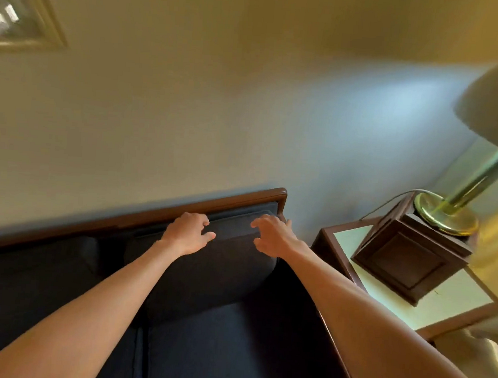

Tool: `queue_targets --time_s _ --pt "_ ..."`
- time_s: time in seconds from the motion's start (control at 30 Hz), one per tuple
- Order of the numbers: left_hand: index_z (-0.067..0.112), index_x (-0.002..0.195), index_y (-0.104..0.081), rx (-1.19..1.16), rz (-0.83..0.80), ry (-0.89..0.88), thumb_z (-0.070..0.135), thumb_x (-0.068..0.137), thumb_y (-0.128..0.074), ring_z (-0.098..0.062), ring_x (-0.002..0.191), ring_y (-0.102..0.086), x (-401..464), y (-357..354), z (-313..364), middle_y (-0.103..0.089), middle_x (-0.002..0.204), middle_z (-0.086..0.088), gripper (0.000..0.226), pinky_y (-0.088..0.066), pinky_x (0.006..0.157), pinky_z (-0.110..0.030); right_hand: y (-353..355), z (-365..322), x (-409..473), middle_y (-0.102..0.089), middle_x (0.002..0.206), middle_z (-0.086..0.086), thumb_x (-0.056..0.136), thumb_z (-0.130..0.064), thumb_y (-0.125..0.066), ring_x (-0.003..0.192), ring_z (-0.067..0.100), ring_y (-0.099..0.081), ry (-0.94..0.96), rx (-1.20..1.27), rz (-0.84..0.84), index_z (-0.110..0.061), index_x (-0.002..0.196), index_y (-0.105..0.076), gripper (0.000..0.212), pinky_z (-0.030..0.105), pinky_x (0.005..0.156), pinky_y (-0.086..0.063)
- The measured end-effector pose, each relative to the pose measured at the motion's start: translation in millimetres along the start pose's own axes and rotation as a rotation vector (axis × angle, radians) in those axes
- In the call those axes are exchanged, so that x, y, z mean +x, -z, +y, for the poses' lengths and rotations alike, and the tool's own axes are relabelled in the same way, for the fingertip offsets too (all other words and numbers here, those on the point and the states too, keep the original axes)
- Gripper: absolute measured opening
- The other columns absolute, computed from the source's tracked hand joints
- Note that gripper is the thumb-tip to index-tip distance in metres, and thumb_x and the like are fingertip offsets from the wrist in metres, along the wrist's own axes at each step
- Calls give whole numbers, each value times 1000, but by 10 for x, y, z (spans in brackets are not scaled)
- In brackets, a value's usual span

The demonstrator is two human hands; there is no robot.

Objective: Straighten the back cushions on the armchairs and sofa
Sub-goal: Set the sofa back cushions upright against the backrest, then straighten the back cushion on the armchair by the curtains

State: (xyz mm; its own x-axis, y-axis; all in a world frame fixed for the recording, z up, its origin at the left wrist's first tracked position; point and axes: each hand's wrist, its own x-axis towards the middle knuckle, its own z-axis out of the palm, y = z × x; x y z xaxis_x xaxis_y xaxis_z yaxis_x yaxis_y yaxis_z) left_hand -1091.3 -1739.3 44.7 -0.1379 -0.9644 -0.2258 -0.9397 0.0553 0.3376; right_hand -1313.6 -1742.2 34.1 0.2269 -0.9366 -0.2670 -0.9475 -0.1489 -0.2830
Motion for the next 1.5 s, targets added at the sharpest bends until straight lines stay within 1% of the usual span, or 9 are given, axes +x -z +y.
queue_targets --time_s 0.1,0.2,0.37,0.57,0.73,0.97,1.1,1.2,1.5 --pt "16 99 -66 -54 87 -143 41 88 -66 -23 95 -64 -276 344 649 -69 100 -2 27 -52 84 -38 403 54 -543 -58 136 5 90 -16 -56 122 29 -56 -22 41 108 -22 134 -58 45 48 100 -45" --pt "18 97 -66 -42 120 -283 43 88 -66 -21 94 -63 -564 576 1351 -68 99 -1 26 -50 81 -36 793 256 -1149 -67 120 2 91 -20 -57 103 26 -65 -42 98 224 -24 122 -66 33 41 85 -57" --pt "16 110 -65 0 120 -529 45 89 -64 -20 99 -66 -939 536 2617 -70 111 -3 37 -52 85 -32 1237 1009 -2303 -69 114 -4 90 -22 -59 101 18 -66 -184 138 342 -22 119 -66 30 29 84 -54" --pt "16 105 -67 -13 13 -779 43 87 -68 -21 96 -66 -1581 4 4388 -70 106 -3 33 -53 86 -35 1411 2206 -4007 -70 113 5 86 -17 -63 100 26 -67 -461 181 442 -21 114 -69 29 40 89 -55" --pt "15 95 -69 -56 -135 -959 39 81 -75 -18 85 -65 -2240 -813 5872 -70 94 -4 29 -54 78 -33 1199 3318 -5563 -69 110 -2 87 -22 -64 98 19 -66 -681 205 467 -23 117 -66 30 36 86 -56" --pt "25 99 -68 -26 -277 -1098 48 81 -70 -15 93 -65 -3059 -1943 7358 -69 99 7 30 -54 85 -36 546 4332 -7272 -69 116 -3 88 -15 -64 100 14 -67 -961 324 570 -22 116 -70 29 31 84 -58" --pt "25 106 -67 27 -298 -1154 48 85 -68 -7 89 -57 -3205 -2455 7907 -65 99 10 32 -45 77 -28 265 4798 -7664 -69 118 -2 90 -14 -64 103 14 -66 -1011 407 554 -21 121 -68 31 26 82 -56" --pt "28 105 -66 58 -365 -1159 53 83 -67 -11 94 -64 -3121 -2838 8232 -68 101 8 33 -54 84 -38 97 5195 -7740 -67 120 -1 92 -12 -63 107 15 -65 -1021 461 530 -19 124 -67 33 20 79 -51" --pt "22 127 -56 60 -396 -988 53 82 -69 -19 113 -59 -2403 -4058 8891 -62 124 0 56 -51 90 -39 -604 6489 -7270 -61 130 0 94 -19 -65 119 15 -59 -1080 592 386 -21 130 -60 36 27 97 -48"
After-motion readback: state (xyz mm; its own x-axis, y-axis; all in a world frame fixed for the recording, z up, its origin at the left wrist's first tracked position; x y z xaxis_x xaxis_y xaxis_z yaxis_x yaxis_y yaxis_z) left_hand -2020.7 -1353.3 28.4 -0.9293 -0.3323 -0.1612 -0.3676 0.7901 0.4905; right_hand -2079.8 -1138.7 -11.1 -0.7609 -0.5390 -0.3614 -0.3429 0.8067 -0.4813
